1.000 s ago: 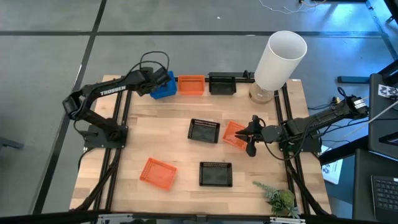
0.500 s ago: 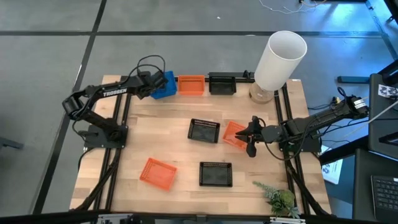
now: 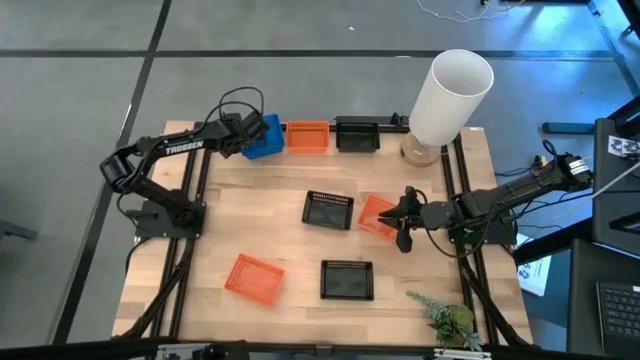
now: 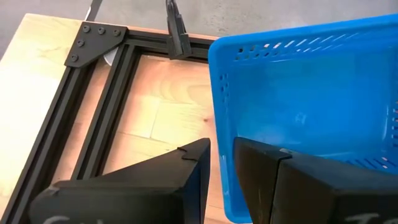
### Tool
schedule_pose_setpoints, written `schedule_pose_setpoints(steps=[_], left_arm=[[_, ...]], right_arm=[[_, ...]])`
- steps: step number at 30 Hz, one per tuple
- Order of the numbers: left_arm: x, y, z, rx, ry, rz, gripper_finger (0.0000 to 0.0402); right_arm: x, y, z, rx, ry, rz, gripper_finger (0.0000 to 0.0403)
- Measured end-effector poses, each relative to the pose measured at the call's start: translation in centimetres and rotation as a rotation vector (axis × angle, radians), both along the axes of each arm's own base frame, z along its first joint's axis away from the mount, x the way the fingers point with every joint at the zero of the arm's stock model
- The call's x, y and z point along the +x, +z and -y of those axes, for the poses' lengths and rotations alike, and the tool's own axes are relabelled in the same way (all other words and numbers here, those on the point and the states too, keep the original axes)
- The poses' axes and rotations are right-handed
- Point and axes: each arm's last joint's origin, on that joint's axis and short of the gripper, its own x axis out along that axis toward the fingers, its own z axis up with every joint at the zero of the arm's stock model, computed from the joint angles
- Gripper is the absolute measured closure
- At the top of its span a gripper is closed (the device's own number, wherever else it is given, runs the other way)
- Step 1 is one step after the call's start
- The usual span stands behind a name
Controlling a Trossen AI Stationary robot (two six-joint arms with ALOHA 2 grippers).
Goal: Stack baskets by color
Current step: Stack the bottom blue bin on the stacked blue bins
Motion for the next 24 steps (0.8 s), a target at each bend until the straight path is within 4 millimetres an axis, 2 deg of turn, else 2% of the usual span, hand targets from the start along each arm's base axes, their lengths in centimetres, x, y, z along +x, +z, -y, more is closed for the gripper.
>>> schedule_pose_setpoints(steps=[24], left_arm=[[0.27,0.01,0.32,0.024,0.012,-0.005,0.0340]], right_arm=[[0.00,0.01,-0.02,0.003,0.006,0.000,0.0333]])
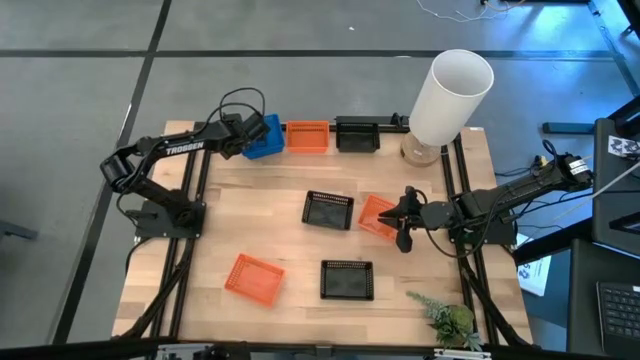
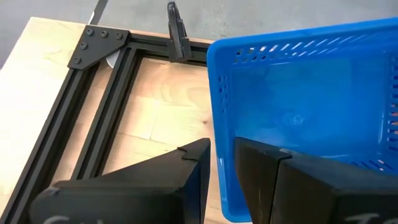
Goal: Stack baskets by color
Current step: Stack the bottom blue bin on the stacked blue bins
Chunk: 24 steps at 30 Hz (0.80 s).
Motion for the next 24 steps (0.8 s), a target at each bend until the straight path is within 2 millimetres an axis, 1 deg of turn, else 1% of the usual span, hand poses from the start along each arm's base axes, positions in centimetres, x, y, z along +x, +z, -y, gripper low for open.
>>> schedule_pose_setpoints(steps=[4,11,16,24], left_arm=[[0.0,-0.1,0.0,-0.011,-0.024,-0.014,0.0340],[-0.4,-1.4,0.5,-0.021,-0.003,-0.007,0.0340],[0.0,-1.4,0.2,0.006,-0.012,0.042,0.0340],[0.2,-1.3,0.1,0.008,-0.033,0.050,0.0340]], right_arm=[[0.0,0.0,0.0,0.000,0.000,0.000,0.0333],[0.0,0.0,0.0,0.001,0.000,0.000,0.0333],[0.0,0.0,0.0,0.002,0.000,0.001,0.0333],[0.0,0.0,0.0,0.003,0.000,0.001,0.0333]])
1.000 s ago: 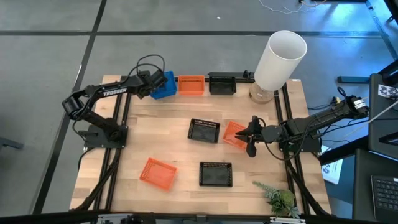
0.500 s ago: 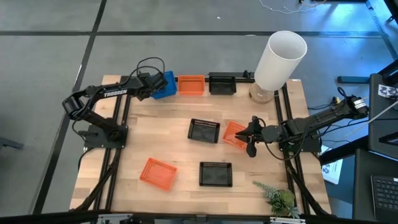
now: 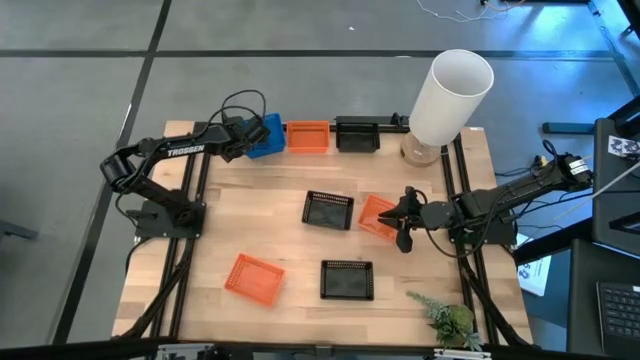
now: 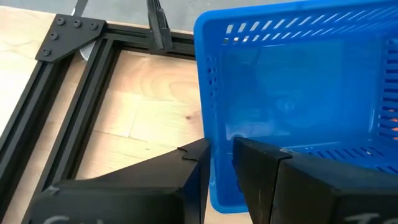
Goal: Stack baskets by color
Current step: Stack the bottom blue bin on the stacked blue bins
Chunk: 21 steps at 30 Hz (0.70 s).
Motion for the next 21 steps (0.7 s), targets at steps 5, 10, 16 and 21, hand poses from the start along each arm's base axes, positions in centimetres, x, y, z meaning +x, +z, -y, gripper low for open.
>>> schedule_pose_setpoints(steps=[5,10,16,21], left_arm=[[0.0,0.0,0.0,0.003,-0.001,-0.006,0.0340],[0.0,0.0,0.0,0.001,-0.020,-0.030,0.0340],[-0.2,-0.4,0.1,-0.008,-0.025,-0.044,0.0340],[-0.8,-1.4,0.4,-0.030,0.002,-0.048,0.0340]], right_arm=[[0.0,0.0,0.0,0.000,0.001,0.000,0.0333],[0.0,0.0,0.0,0.001,0.001,0.000,0.0333],[0.0,0.0,0.0,0.001,0.001,0.000,0.0333],[0.0,0.0,0.0,0.000,0.001,-0.001,0.0333]])
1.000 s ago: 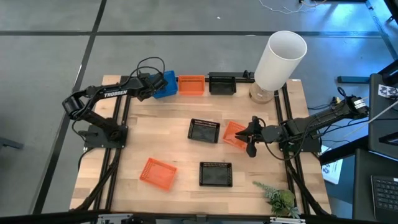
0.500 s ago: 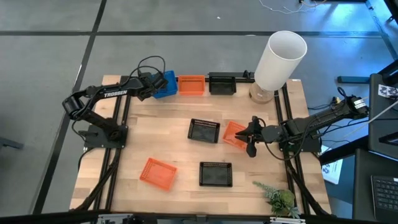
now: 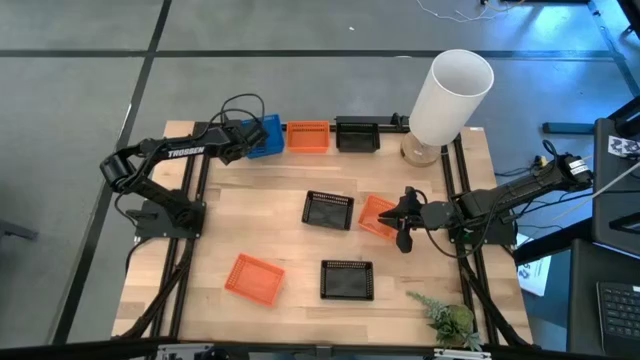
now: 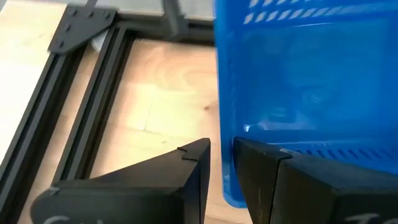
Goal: Stack baskets by color
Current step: Stack the bottom blue bin on the stacked blue bins
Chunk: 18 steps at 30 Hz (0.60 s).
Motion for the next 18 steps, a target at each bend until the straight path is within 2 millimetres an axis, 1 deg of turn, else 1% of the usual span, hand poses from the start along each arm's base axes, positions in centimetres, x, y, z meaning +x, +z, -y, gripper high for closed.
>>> schedule_pose_setpoints(steps=[3,8,18], left_arm=[[0.02,-0.38,0.00,0.014,0.003,0.024,0.0340],[0.22,-0.36,-0.14,0.036,0.002,0.050,0.0340],[0.25,-0.27,-0.23,0.059,-0.005,0.030,0.0341]], right_arm=[[0.00,0.00,0.00,0.000,0.000,0.000,0.0333],[0.00,0.00,0.00,0.000,0.000,0.000,0.0333],[0.00,-0.01,0.00,-0.001,0.001,-0.001,0.0333]])
